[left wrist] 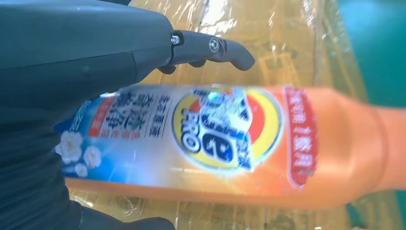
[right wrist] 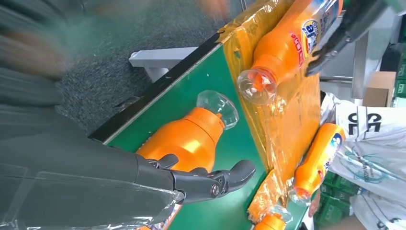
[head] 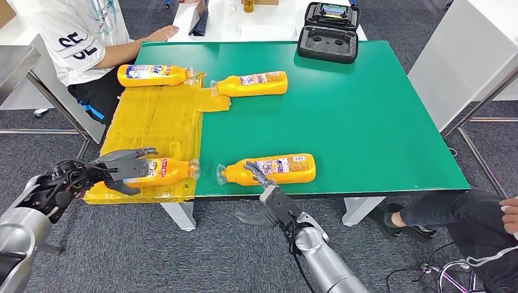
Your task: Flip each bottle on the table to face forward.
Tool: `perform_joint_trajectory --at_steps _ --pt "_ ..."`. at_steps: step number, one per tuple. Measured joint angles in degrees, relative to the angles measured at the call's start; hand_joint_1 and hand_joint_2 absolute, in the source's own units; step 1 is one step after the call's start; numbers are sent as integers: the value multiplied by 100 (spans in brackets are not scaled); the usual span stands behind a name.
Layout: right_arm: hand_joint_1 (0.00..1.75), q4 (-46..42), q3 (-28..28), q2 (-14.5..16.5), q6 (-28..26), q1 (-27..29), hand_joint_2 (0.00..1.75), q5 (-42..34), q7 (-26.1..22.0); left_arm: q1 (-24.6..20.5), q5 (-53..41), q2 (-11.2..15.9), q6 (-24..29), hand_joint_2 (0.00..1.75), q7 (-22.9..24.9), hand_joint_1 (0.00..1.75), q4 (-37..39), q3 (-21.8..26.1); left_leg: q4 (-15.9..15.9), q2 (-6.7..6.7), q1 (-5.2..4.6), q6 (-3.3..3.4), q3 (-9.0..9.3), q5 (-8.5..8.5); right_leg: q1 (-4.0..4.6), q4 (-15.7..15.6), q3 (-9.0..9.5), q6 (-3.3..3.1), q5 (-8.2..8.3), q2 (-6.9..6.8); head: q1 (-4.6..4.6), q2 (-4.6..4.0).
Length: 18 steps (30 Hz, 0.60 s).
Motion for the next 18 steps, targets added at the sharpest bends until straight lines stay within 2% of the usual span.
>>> perform_joint_trajectory --at_steps 5,12,18 --pt "0 -26 -27 2 -8 62 175 10 25 3 145 3 93 175 -27 0 -155 0 0 1 -1 0 0 0 0 0 -1 0 0 1 -1 0" --pt "0 -67 -77 10 -12 110 175 69 42 69 371 -125 549 175 -101 0 -298 27 0 0 -1 0 -1 0 -1 -1 -2 0 0 1 -1 0" --pt "0 -161 -121 13 -26 197 175 120 50 190 1097 -251 610 175 -491 0 -485 253 1 0 -1 0 -2 0 0 -1 -4 0 0 -1 -1 0"
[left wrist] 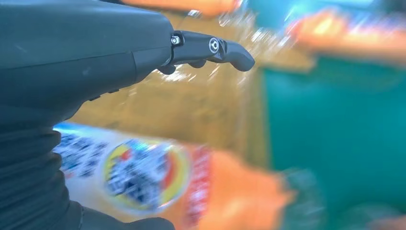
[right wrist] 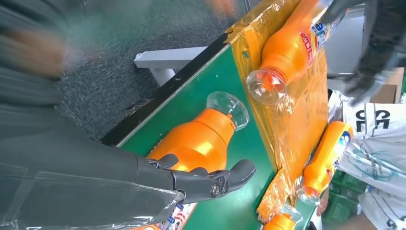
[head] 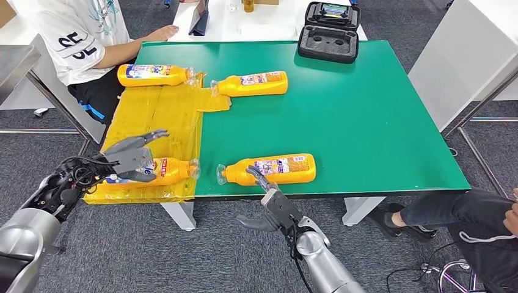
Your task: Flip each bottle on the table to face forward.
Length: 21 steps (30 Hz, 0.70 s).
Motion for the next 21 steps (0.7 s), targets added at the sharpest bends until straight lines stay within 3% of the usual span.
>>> perform_joint_trajectory --at_steps 5,12,21 --pt "0 -434 -10 -4 -84 89 175 225 189 467 1318 -420 668 175 -134 0 -569 778 0 2 -4 0 -1 -2 -4 0 0 0 0 2 0 0" --pt "0 -929 -37 -191 -292 -179 175 426 343 1677 2779 -1265 1782 175 -469 0 -1829 1964 0 4 -10 1 -2 -4 -7 -3 -1 1 0 3 0 0" --pt "0 -647 216 -537 -551 -1261 175 754 933 2419 3235 -1772 3037 175 -652 0 -2514 2129 0 3 -8 3 -4 0 -5 -3 0 2 2 2 -1 0"
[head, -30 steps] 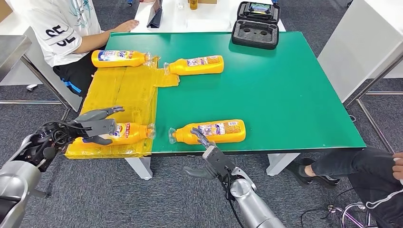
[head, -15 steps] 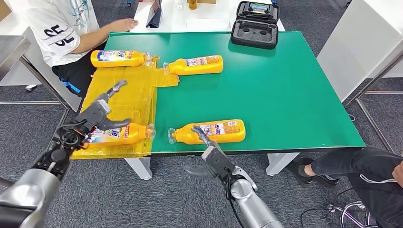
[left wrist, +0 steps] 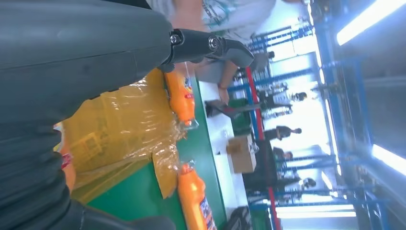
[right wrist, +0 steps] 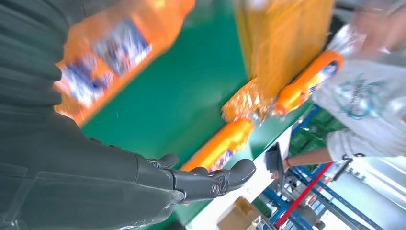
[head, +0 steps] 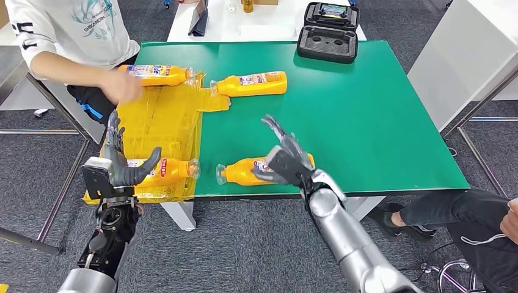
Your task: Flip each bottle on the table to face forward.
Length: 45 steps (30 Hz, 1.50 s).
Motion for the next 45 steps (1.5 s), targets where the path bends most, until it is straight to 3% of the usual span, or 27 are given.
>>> perform_joint_trajectory --at_steps 5,10,25,45 --pt "0 576 254 -198 154 -637 175 173 491 110 -262 -54 547 175 153 0 -17 -63 1 -3 1 3 -1 2 0 1 0 1 1 -3 0 0" --pt "0 1136 487 -415 566 -1052 175 231 760 108 -382 -52 750 175 224 0 61 -91 2 -4 0 3 -3 2 0 1 0 2 0 -3 1 0" --pt "0 1472 1037 -1141 1368 -1078 175 10 1113 -89 -505 -41 987 175 346 0 364 -248 3 -4 -1 3 -4 1 0 0 -1 3 1 -3 -1 0" --pt "0 2458 1406 -1221 1006 -1369 175 190 1237 -95 -398 -50 990 175 373 0 850 -350 3 -5 -2 4 -4 2 -1 0 -1 3 1 -4 -2 0"
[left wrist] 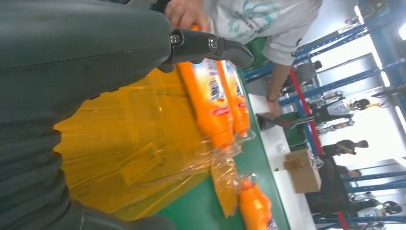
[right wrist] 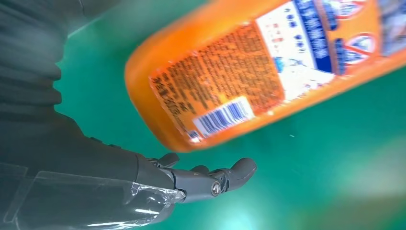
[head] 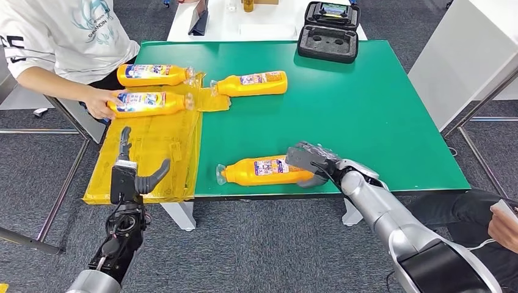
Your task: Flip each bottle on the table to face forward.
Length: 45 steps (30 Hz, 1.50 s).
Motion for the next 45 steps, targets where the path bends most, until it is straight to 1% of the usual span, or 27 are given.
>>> perform_joint_trajectory --at_steps 10,20,26,29,36,45 --pt "0 360 25 55 -31 -40 175 155 1 -22 13 -44 5 175 -89 0 222 -2 0 1 2 0 1 0 1 0 0 0 0 0 1 0" --pt "0 562 57 116 -67 -324 175 282 103 -36 75 -47 12 175 -144 0 324 -2 0 0 1 0 1 1 1 1 0 1 1 0 1 0" --pt "0 575 58 118 -60 -395 175 296 133 -36 95 -46 13 175 -146 0 326 -2 0 0 1 0 0 1 1 1 0 1 1 0 1 0" --pt "0 614 66 146 5 -584 175 345 235 -37 107 -48 -4 175 -150 0 328 -2 0 1 2 0 1 1 1 1 0 1 1 0 1 0" --pt "0 745 123 342 422 -726 175 473 147 -109 44 -70 -11 175 -136 0 421 -2 0 1 2 0 1 1 1 1 0 0 1 1 1 0" --pt "0 842 168 448 470 -751 175 477 159 -115 14 -94 -5 175 -120 0 457 -2 0 0 1 0 1 1 0 1 0 0 1 0 1 0"
